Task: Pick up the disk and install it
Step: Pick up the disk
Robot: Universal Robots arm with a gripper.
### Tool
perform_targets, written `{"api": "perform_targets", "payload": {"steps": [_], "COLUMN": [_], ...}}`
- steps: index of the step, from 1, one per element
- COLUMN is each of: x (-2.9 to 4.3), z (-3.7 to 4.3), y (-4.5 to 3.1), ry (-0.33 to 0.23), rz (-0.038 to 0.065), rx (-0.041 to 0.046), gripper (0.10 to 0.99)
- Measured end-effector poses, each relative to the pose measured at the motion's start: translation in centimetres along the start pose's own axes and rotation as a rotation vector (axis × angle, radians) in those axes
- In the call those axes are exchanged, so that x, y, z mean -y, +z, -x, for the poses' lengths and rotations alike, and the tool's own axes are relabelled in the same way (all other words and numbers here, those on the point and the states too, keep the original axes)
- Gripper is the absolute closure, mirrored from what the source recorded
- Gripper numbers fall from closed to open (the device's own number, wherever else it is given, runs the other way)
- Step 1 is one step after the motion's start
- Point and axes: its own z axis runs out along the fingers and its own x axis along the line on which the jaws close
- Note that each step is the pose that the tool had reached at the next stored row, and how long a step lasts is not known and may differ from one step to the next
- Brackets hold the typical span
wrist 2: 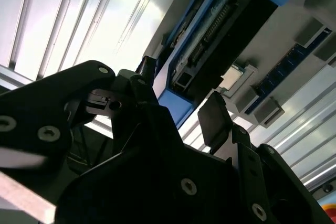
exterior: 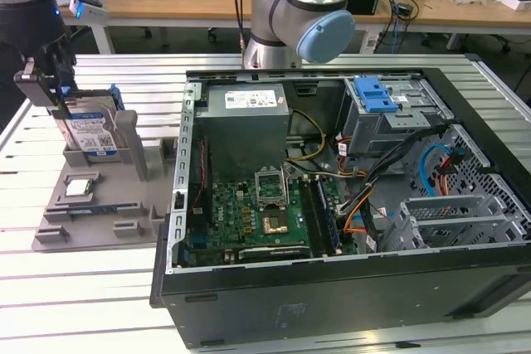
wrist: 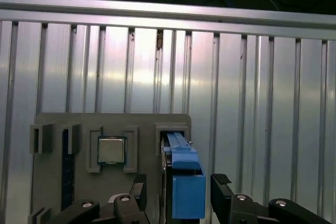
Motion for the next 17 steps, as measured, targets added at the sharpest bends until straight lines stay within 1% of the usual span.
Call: {"api": "perform_targets", "payload": {"steps": [3,15,16,17], "x": [0.04,0.04,0.04,0.04], "z": [0.0,0.0,0.0,0.0], "y": [0.6,0.63,0.63,0.63], "ry": [-0.001,0.0,0.0,0.0], "rz": [0.0,0.0,0.0,0.0], "rx": [0.0,0.0,0.0,0.0], "gripper": [0.486,0.486,0.498,0.565]}}
